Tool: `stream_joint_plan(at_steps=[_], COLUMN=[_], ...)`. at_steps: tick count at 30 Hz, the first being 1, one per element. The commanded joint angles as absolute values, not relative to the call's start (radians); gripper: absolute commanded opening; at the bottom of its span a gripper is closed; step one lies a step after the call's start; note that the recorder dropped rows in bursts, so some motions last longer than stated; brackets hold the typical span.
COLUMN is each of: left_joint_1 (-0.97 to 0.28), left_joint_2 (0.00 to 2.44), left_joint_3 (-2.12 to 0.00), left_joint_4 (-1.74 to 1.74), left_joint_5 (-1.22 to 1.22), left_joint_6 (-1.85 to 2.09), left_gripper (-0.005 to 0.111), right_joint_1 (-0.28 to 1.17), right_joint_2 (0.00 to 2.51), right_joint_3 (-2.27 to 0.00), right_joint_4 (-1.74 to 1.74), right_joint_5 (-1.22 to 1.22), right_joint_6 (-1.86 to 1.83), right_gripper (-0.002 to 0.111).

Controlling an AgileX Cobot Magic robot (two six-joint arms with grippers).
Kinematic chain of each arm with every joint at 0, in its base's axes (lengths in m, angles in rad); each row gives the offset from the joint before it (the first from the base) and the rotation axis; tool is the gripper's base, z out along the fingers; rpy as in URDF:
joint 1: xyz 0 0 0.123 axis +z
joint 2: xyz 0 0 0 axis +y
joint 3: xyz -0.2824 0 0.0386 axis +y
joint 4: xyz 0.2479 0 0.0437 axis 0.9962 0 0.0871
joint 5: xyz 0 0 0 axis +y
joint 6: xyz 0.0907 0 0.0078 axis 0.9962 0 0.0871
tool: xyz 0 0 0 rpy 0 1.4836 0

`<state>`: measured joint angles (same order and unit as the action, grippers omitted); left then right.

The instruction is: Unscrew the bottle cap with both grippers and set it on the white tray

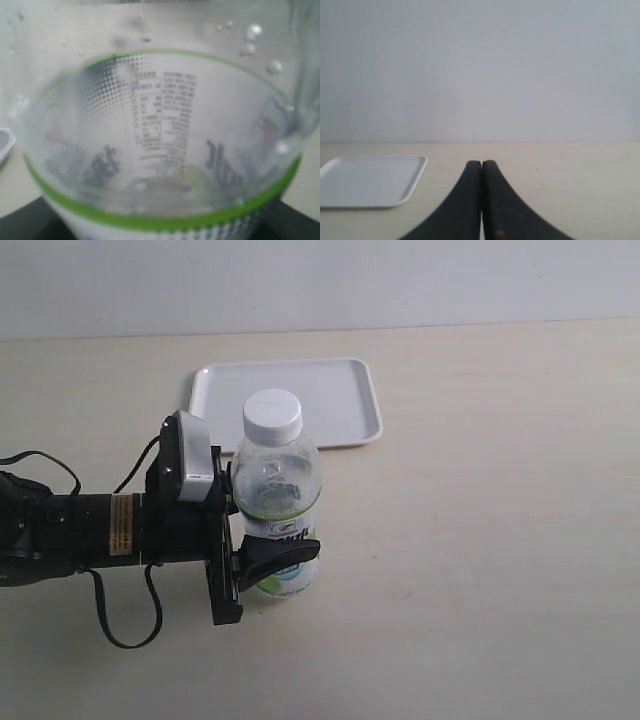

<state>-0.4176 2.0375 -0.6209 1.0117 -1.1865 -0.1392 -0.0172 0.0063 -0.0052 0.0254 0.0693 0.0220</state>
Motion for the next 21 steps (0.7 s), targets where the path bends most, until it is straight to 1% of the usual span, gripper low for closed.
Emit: stream_joint_plan(at_steps=[1,8,16,21], left_joint_1=[-0.423,-0.423,-0.423,-0.429], left_joint_2=[2.023,2.016,1.933,1.931], left_joint_3=[-0.627,-0.627,-0.627,-0.627], left_joint_4=[0.984,0.984,1.021,1.030], left_joint_5=[-1.221,-1.197,-1.071,-1.062], left_joint_6=[-0.137,-0.172,-0.217,-0.217], left_gripper=[0.000,0.000,0.000,0.000], right_joint_1=[-0.023,-0.023,-0.023,-0.023], right_joint_2=[0.000,0.000,0.000,0.000], right_joint_3=[0.000,0.000,0.000,0.000], right_joint_4=[0.037,0.053,0.053,0.055], right_joint_5=[-0.027,-0.125,-0.127,-0.127], right_joint_6=[0.078,0.162,0.189,0.191], right_gripper=[0.000,0.000,0.000,0.000])
